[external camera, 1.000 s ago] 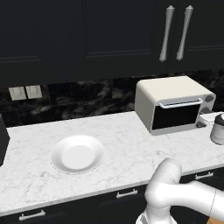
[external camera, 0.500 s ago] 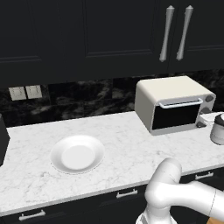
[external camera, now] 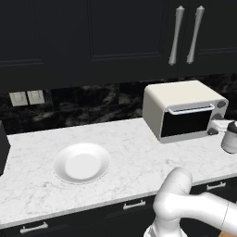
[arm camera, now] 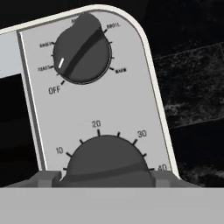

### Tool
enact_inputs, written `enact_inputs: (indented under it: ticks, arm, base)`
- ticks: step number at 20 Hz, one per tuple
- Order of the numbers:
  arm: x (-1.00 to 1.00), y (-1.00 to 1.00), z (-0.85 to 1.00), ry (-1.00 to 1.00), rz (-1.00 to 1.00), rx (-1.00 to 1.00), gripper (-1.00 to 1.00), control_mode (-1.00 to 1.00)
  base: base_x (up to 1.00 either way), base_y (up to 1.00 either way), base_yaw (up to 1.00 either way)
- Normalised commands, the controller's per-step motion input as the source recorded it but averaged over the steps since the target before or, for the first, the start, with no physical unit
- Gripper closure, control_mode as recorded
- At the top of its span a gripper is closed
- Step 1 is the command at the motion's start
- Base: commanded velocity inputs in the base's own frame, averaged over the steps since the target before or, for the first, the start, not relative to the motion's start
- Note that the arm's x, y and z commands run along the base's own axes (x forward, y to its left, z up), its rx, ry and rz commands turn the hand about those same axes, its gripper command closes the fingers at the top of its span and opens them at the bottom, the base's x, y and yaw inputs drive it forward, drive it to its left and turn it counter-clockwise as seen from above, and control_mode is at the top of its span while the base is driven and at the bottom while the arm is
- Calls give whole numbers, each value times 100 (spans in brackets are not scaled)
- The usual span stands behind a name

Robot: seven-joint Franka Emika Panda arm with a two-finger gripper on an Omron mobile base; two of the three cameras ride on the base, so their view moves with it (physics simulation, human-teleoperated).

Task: Pick up the kebab skewer and baguette bread, and place them inside the toaster oven. Close the toaster oven door and start by setting the timer.

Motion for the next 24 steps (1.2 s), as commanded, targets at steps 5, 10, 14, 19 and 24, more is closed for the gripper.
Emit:
enact_inputs:
  ticks: [5,10,14,19,24]
  arm:
    - [0,-11,-1,-1,-3,29,100,-100]
    - [0,0,-6,-3,-7,27,100,-100]
    - [0,0,-4,-5,-8,29,100,-100]
    - [-1,0,0,-5,-7,31,100,-100]
    - [-8,0,0,-7,-5,33,100,-100]
  base:
    - [0,0,0]
    - [0,0,0]
    - [0,0,0]
    - [0,0,0]
    - [0,0,0]
